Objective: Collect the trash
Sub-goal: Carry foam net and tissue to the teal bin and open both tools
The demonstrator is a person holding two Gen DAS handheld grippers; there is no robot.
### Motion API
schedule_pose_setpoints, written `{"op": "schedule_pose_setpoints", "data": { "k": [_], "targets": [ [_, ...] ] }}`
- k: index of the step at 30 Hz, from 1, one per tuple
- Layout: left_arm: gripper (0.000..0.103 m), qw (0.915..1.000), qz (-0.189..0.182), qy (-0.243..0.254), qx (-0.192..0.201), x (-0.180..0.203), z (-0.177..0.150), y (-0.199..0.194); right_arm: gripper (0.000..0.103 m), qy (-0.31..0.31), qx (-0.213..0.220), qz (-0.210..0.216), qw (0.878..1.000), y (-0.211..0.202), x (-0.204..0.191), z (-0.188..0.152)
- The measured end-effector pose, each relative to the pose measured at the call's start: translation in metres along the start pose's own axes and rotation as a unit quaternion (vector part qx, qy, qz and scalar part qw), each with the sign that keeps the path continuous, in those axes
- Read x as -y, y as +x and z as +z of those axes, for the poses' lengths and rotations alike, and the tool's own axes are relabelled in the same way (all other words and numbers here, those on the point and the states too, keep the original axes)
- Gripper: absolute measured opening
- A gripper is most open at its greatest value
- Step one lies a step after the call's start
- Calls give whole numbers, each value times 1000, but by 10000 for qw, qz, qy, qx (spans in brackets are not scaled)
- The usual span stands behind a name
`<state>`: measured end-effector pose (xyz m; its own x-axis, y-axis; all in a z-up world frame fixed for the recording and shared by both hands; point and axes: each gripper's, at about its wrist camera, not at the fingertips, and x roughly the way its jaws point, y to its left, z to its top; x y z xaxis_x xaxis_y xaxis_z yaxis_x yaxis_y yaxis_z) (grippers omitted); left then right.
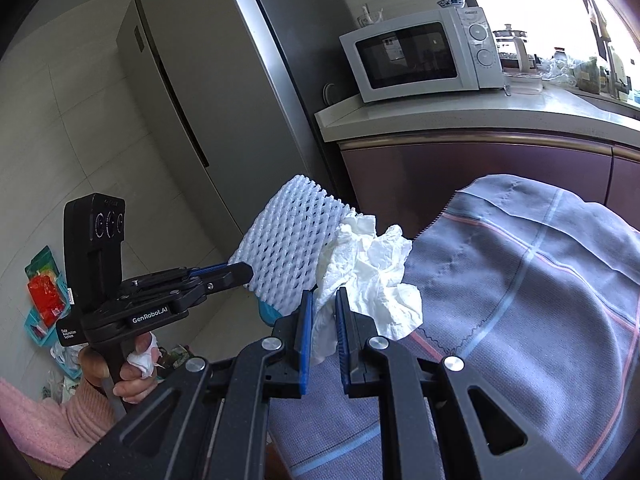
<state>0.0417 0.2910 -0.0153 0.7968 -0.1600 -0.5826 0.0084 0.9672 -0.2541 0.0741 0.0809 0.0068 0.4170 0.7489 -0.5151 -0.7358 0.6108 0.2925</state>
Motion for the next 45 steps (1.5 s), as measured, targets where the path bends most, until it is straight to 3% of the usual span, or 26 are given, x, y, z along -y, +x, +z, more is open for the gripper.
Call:
{"op": "schedule_pose_setpoints", "data": {
  "k": [16, 45],
  "targets": [
    [13, 9987, 397, -308, 10, -41, 4, 1, 10, -331, -266, 158, 9990, 39, -14, 17],
    [13, 9953, 807, -512, -129, -62, 3, 24, 10, -624, -650, 323, 9954, 105, -33, 38]
  ]
}}
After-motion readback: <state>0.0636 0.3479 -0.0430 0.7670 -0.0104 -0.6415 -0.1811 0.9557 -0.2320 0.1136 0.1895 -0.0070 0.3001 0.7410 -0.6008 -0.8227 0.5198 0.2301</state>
